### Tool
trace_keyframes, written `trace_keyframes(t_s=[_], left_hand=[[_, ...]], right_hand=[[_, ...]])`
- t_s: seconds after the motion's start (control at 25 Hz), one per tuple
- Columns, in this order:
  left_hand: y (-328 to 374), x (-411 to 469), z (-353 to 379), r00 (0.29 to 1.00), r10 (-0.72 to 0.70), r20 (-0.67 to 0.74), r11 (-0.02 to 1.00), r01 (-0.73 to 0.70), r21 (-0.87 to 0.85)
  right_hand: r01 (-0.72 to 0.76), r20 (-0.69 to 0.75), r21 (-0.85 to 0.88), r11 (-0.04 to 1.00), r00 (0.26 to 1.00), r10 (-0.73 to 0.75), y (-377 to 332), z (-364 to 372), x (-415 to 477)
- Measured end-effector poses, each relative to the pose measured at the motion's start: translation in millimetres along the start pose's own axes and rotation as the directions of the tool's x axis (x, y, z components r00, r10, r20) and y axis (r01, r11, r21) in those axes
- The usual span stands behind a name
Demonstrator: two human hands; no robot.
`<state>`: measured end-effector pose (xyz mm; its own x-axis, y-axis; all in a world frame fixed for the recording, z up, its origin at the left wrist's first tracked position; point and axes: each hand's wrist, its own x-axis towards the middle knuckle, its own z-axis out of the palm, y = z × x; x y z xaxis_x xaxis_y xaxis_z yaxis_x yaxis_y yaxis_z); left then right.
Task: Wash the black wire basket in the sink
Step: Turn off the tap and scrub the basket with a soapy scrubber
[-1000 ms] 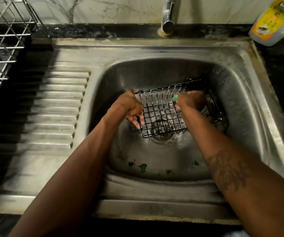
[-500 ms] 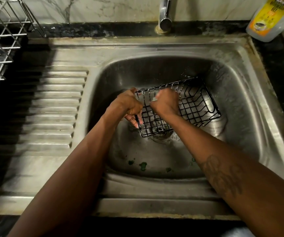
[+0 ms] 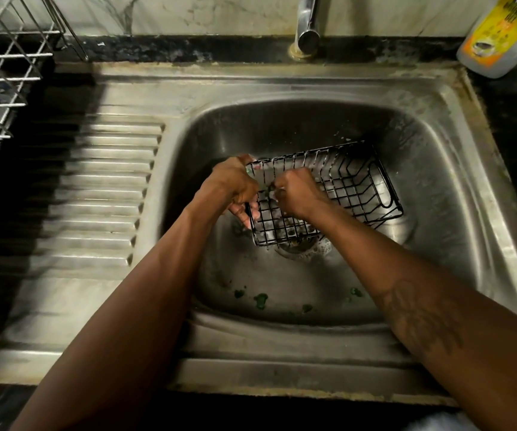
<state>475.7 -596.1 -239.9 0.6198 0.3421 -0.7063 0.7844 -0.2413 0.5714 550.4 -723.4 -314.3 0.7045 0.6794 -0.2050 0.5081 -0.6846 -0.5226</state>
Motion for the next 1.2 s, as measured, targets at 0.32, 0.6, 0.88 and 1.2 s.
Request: trace_keyframes(t_s=[0.32,0.6,0.88,1.2], left_hand=[[-2.6,-1.5,-7.5,0.999,0.006,-0.050,0.998,-0.003,0.069],[-1.0,-3.3,-7.3,0.998,-0.021,-0.056,0.998,0.023,0.051],[-2.1,1.4,-8.4,0.998,-0.017,-0.059,0.998,0.021,0.067],[-2.9,0.9,-8.0,0.997,-0.032,-0.072,0.997,0.038,0.073]], right_hand=[[0.124,0.542,-0.030,0.992,0.836,-0.088,-21.3,1.2,-15.8],[-0.040,0.050,0.173,0.984,0.998,0.032,-19.1,13.4,12.3],[0.039,0.346,0.034,0.999,0.937,-0.048,-16.3,8.7,-2.8],[0.016,0.476,-0.062,0.998,0.879,0.016,-2.1,-16.2,-4.4]])
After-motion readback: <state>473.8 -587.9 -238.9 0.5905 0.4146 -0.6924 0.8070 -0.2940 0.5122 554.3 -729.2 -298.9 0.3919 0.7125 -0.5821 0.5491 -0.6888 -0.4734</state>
